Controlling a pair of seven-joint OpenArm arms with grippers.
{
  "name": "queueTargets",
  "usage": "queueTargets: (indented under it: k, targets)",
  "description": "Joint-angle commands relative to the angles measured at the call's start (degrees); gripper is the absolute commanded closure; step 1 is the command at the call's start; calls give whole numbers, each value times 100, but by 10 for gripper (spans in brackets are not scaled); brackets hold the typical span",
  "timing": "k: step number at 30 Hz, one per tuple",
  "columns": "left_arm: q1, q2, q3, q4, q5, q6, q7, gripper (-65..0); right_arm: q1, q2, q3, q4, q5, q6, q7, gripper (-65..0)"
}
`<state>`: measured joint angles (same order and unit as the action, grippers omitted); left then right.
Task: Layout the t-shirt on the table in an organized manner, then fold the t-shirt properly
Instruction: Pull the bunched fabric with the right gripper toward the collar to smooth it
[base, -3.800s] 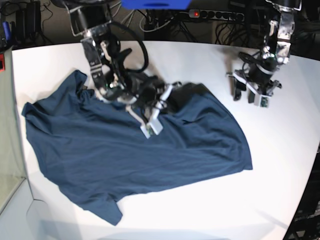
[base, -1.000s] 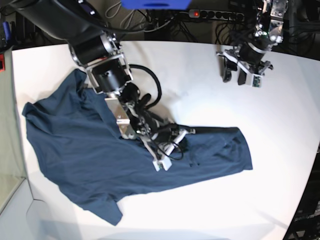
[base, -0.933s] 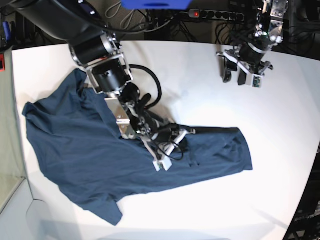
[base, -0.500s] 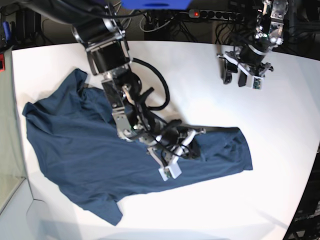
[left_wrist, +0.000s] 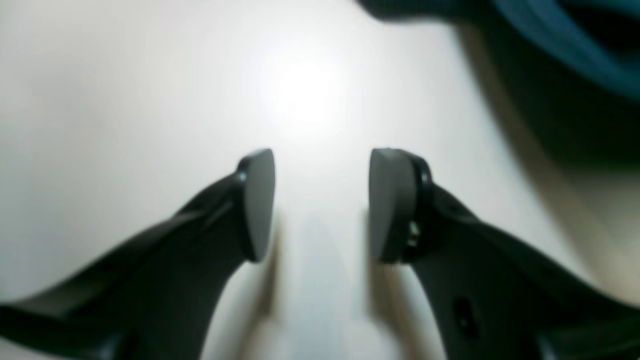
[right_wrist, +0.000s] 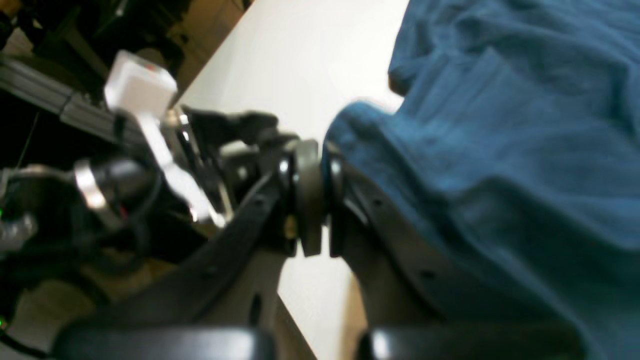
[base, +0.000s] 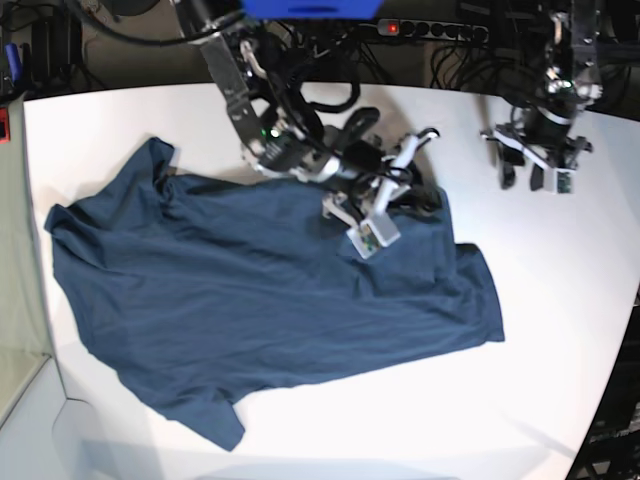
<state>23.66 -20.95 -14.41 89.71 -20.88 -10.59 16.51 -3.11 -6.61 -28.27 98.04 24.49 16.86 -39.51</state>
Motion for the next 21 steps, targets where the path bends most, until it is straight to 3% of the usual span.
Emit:
queueTargets:
  k: [1,4,9,21]
  targets:
    - [-6,-46,-189,106,-35,-36,-135,-296,-27,-64,1,240,114,68,166,0]
    - [-6,-46,-761,106,-35,-36,-135,-296,-308,6,-78,460,114,68,157,0]
    - [-190,-72,-1376,106,-35,-36,-135,-296,-563,94,-808,565,122,68,157,0]
    - [-603,-195,-1473,167,-35,-36,-126,-297,-519,103,-1001,548,131,68,25,0]
